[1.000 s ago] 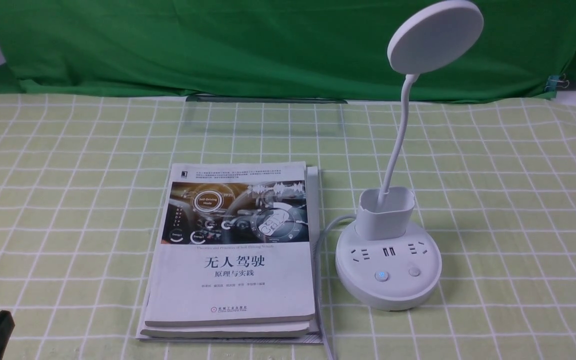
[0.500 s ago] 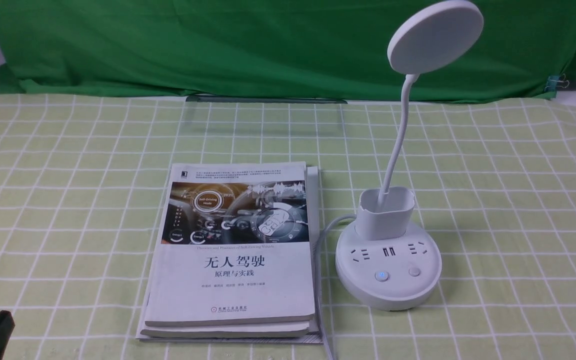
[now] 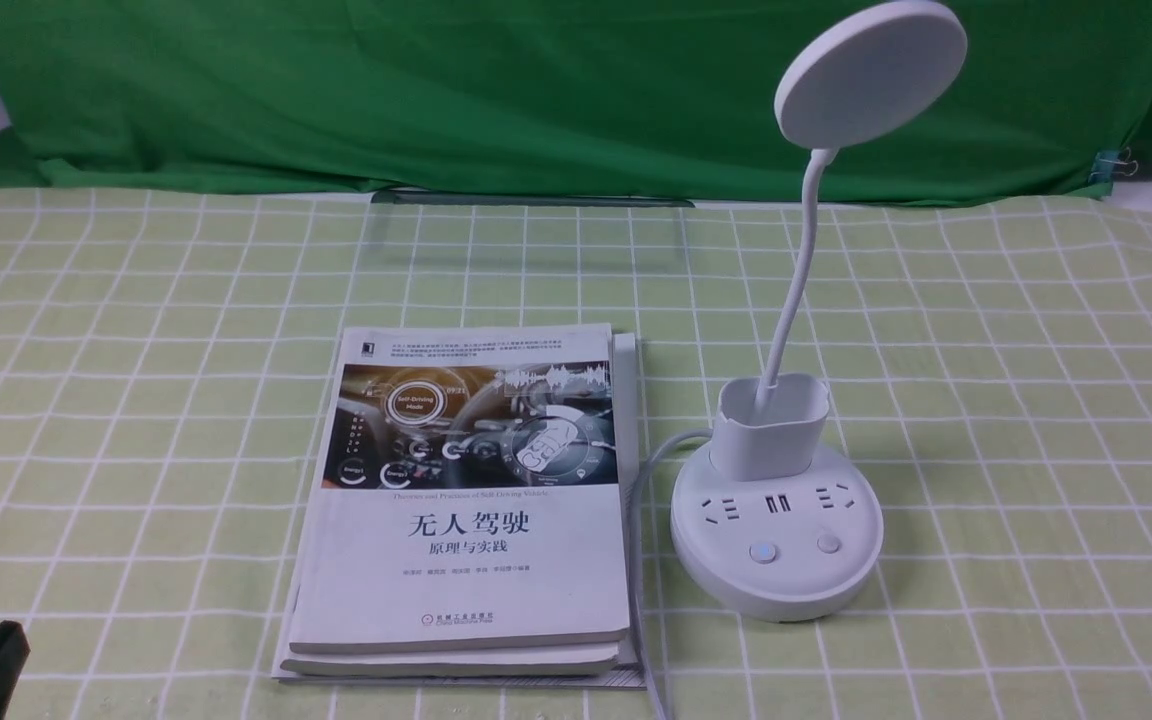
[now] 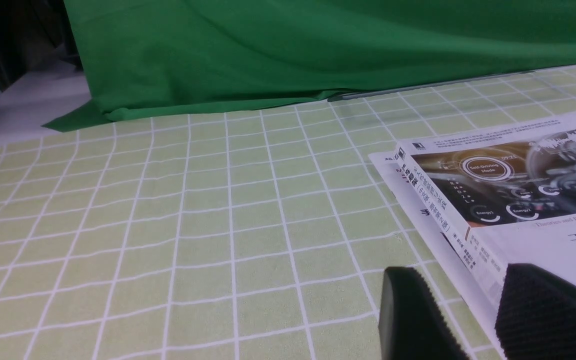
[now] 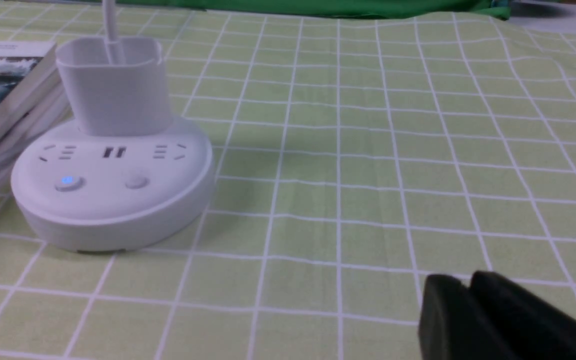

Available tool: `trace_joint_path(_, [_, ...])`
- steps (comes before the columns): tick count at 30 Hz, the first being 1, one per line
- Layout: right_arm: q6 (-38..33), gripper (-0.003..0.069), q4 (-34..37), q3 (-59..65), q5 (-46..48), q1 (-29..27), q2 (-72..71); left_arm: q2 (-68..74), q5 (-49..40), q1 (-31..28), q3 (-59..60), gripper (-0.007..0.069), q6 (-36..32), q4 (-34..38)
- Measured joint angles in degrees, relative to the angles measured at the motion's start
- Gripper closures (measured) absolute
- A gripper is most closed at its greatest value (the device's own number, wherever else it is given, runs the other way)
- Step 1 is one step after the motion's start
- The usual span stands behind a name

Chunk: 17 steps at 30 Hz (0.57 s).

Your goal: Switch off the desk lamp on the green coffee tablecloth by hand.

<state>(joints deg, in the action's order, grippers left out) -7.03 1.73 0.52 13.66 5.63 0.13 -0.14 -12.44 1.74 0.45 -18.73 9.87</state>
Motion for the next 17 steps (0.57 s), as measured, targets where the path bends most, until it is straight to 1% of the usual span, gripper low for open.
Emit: trace_joint_path(17, [0.0, 0.0474, 0.0, 0.0, 0.0, 0.0, 0.0, 0.0, 0.0, 0.0, 0.0, 0.0382, 0.0, 0.0])
